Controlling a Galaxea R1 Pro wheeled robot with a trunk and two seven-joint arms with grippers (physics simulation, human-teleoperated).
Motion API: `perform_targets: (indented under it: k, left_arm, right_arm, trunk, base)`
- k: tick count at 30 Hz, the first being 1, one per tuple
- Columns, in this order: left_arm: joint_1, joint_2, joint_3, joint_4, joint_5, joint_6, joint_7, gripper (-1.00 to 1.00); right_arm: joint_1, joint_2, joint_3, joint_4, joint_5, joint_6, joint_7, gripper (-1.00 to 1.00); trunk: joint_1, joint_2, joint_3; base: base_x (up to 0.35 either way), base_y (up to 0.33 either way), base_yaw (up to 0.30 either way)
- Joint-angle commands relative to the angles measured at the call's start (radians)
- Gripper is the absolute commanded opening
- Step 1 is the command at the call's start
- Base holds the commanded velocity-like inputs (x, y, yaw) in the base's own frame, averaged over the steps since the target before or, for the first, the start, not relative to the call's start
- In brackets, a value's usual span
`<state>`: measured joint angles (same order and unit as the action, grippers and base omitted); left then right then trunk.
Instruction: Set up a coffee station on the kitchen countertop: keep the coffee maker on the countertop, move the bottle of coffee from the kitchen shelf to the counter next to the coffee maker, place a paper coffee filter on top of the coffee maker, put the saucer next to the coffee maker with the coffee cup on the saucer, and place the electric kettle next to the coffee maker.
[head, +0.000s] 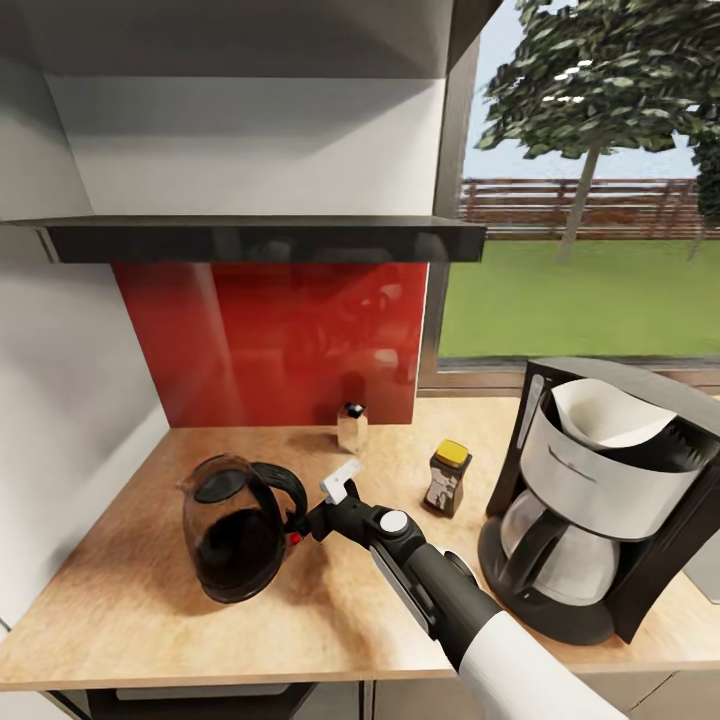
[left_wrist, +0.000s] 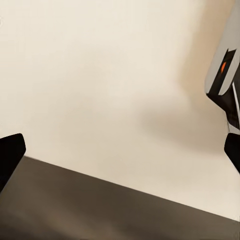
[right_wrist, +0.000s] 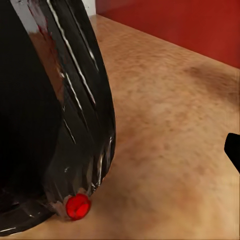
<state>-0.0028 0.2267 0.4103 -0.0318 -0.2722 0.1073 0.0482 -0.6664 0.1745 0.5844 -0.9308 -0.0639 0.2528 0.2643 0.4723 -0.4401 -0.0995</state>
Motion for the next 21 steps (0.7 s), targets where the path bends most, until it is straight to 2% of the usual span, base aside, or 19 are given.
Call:
perform_targets:
  k: [1,16,17,21]
  left_arm:
    - [0.0,0.0,0.008,-0.002,-0.01,0.005,0.001,1.0]
    - [0.0,-0.001,0.008,-0.002,-0.01,0.005,0.001,1.0]
    - [0.0,-0.001,0.008,-0.002,-0.01,0.006,0.001,1.0]
    - [0.0,-0.001,0.008,-0.002,-0.01,0.005,0.001,1.0]
  right_arm:
    - [-0.001,0.0,0.0,-0.001,-0.007,0.006,0.001,1.0]
    - [-0.001,0.0,0.0,-0.001,-0.007,0.006,0.001,1.0]
    - [-0.001,0.0,0.0,0.0,-0.007,0.006,0.001,-1.0]
    - [-0.001,0.0,0.0,0.0,-0.007,0.001,0.001,-1.0]
  trunk:
    - [0.001,-0.002,-0.002]
    - [0.001,-0.002,-0.002]
    - [0.001,-0.002,-0.002]
    - [0.001,-0.002,-0.002]
  base:
    - [0.12,0.086,0.0]
    - [0.015,0.01,0.0]
    - [0.0,0.0,0.0]
    - [0.0,0.0,0.0]
